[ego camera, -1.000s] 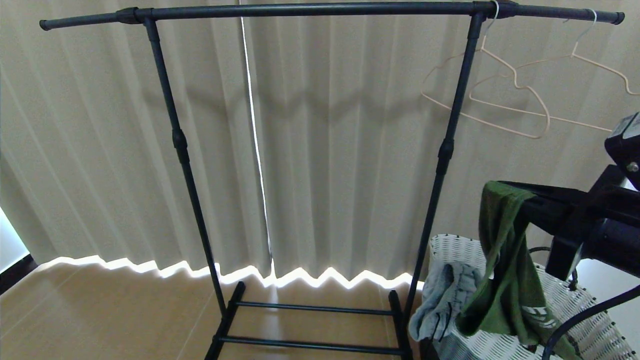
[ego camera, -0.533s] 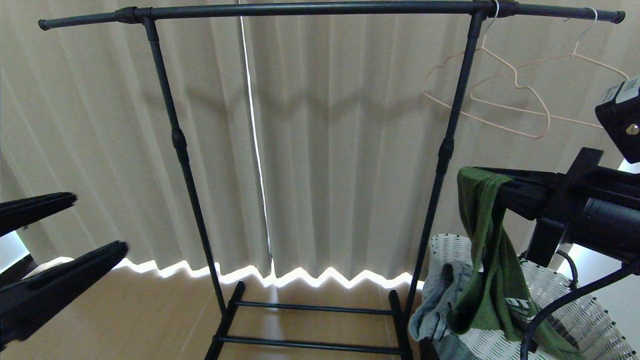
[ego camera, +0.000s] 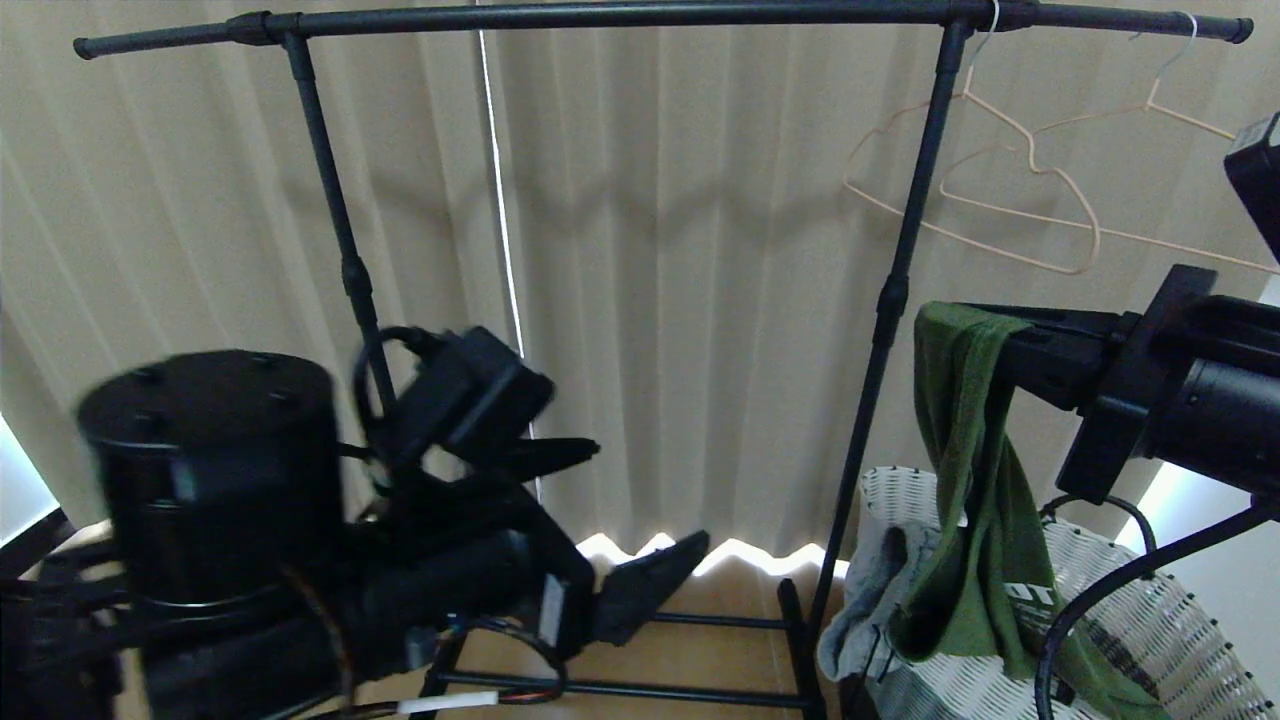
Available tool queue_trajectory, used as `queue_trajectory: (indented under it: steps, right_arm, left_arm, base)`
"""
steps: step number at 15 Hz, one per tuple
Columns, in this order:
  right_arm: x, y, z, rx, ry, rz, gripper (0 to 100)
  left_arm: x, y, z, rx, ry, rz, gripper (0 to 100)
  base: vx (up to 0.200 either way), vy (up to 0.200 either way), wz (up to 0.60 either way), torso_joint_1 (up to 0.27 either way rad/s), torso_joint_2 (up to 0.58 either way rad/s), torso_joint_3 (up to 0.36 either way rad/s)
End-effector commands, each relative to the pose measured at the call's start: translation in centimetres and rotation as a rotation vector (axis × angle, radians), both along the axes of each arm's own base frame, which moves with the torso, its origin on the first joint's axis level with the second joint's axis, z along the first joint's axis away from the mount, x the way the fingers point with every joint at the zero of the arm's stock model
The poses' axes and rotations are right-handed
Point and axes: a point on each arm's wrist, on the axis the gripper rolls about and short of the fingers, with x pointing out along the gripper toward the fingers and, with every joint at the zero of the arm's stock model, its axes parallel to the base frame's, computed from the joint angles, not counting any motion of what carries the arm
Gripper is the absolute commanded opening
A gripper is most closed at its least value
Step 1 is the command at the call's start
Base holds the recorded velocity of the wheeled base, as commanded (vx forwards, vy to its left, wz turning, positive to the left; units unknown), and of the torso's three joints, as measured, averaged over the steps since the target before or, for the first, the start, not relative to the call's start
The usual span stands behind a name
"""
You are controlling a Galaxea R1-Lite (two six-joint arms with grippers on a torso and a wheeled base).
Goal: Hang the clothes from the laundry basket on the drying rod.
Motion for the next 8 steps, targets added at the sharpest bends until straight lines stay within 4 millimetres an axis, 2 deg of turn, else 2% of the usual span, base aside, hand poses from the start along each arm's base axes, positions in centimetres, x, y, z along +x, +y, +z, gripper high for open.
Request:
queue_trajectory:
  steps: [1,2,5,8]
  right_arm:
    - [-0.1,-0.1,0.2,0.011,-0.003,0.000,0]
    - [-0.1,-0.1,0.2,0.011,-0.003,0.002,0]
    - [-0.2,-0.1,0.3,0.016,-0.005,0.015,0]
    - [-0.3,-0.1,0.4,0.020,-0.010,0.017,0]
  left_arm:
    - [0.9,-7.4,-6.1,0.082,0.097,-0.089,100]
    - [1.7,-9.0,-6.7,0.069,0.116,-0.089,100]
    - [3.2,-12.4,-7.3,0.032,0.121,-0.099,100]
    - [3.3,-14.1,-7.9,0.026,0.118,-0.120,100]
  base:
    - [0.000,0.000,0.00,0.000,0.00,0.000]
    - [0.000,0.000,0.00,0.000,0.00,0.000]
    - [0.000,0.000,0.00,0.000,0.00,0.000]
    - [0.000,0.000,0.00,0.000,0.00,0.000]
